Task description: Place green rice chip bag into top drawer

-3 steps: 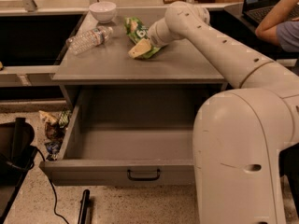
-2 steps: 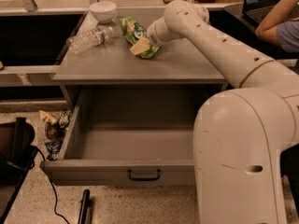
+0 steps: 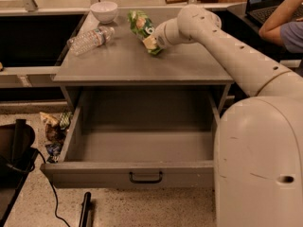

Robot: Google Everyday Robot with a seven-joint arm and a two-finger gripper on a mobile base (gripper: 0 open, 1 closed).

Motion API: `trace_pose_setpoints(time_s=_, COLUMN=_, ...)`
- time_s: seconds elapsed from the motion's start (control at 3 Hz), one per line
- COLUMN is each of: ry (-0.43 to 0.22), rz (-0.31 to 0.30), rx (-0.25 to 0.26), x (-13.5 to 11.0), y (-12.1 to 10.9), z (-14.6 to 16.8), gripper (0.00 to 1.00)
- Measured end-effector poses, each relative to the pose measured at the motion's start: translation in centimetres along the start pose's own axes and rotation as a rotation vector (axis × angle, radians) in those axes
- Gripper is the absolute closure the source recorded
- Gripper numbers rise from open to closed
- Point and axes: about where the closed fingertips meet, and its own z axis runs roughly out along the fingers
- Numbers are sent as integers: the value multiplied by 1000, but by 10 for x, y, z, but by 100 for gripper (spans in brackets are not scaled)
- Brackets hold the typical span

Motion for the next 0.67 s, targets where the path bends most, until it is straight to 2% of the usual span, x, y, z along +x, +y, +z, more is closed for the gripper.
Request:
trace_pose_setpoints(time_s=0.33, ry=-95, rz=-13, rx=-44, x=-20, y=11, z=-23, gripper=100)
trace_pose_setpoints(time_s=0.67, ry=-175, rz=-51, rx=-91, x=-42, y=29, z=-51, gripper=100)
